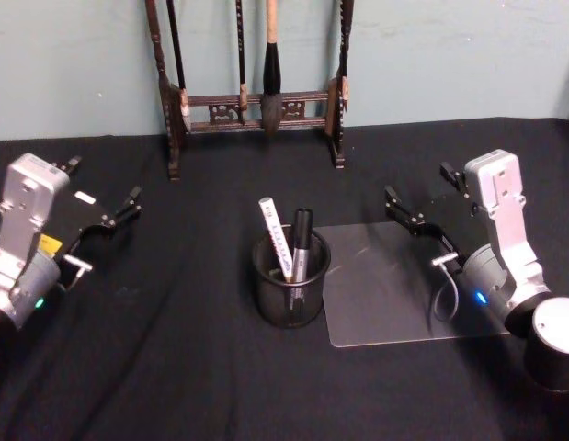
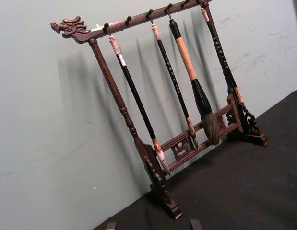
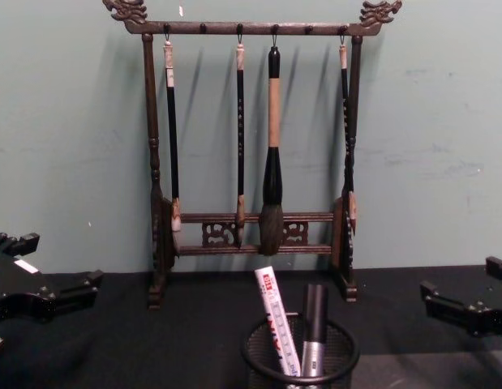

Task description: Pick up the water-based marker from the table and place it into the pen holder.

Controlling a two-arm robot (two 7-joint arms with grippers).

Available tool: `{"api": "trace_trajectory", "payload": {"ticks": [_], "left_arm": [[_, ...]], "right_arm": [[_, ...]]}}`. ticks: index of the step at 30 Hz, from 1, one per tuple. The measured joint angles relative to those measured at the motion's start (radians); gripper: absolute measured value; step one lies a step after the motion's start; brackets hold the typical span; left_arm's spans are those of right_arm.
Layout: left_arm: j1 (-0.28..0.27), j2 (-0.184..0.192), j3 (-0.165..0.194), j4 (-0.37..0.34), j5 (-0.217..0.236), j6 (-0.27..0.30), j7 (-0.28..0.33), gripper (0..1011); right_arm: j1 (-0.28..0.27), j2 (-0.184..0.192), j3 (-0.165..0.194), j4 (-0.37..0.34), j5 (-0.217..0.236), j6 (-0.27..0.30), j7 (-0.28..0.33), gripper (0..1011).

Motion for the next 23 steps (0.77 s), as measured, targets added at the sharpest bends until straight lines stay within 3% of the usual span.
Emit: {"api": "trace_trajectory", "payload": {"ticks": [23], "left_arm": [[0.000, 0.000, 0.000, 0.000, 0.000, 0.000, 0.000, 1001]], "right_arm": [[0.000, 0.000, 0.000, 0.000, 0.000, 0.000, 0.000, 1002]]}}
